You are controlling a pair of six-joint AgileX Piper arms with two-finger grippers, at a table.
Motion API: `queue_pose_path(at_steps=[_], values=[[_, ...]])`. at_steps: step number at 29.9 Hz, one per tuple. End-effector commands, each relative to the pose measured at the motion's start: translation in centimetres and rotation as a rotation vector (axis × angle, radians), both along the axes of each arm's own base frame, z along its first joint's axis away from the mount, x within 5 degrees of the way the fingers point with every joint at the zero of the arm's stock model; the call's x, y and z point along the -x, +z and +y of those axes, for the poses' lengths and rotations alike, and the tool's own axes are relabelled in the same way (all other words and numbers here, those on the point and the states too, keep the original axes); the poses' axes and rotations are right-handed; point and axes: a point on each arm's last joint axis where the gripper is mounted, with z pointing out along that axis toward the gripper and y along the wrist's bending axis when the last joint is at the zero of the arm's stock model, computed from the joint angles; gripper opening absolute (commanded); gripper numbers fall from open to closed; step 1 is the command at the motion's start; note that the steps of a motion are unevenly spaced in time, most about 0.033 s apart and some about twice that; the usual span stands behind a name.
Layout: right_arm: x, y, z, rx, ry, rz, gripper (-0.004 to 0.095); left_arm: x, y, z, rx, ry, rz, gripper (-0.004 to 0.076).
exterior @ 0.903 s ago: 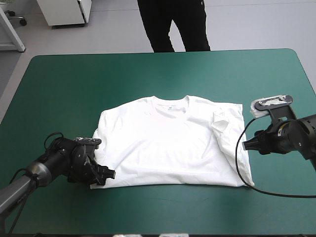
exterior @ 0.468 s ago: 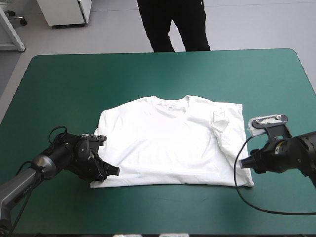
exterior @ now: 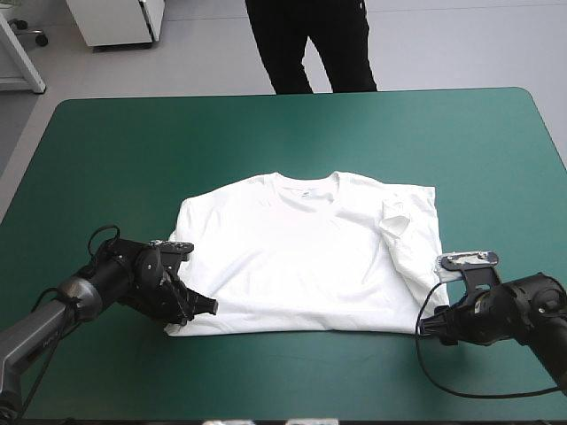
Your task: Fold the cloth
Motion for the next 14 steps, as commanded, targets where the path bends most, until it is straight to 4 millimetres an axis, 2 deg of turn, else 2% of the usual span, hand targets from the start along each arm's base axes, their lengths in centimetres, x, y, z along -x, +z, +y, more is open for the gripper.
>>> queue_pose_path(at_steps=[1, 9, 12, 14], values=[[-1.2, -0.5, 0.3, -0.008, 0.001, -0.051, 0.0612, -0.3, -0.8, -0.4, 0.014, 0.005, -0.011, -0.0009], [-3.7, -3.7, 1.0, 0.017, -0.014, 0.064, 0.0601, -0.1, -0.8, -0.3, 0.008, 0.003, 0.009, -0.0009], [-4.4, -5.4, 1.2, 0.035, -0.013, 0.131, 0.0544, 0.0, -0.8, -0.3, 0.005, 0.002, 0.019, -0.0009], [-4.8, -6.4, 1.4, 0.037, -0.017, 0.171, 0.0467, 0.0, -0.8, -0.3, 0.004, 0.002, 0.02, -0.0009]])
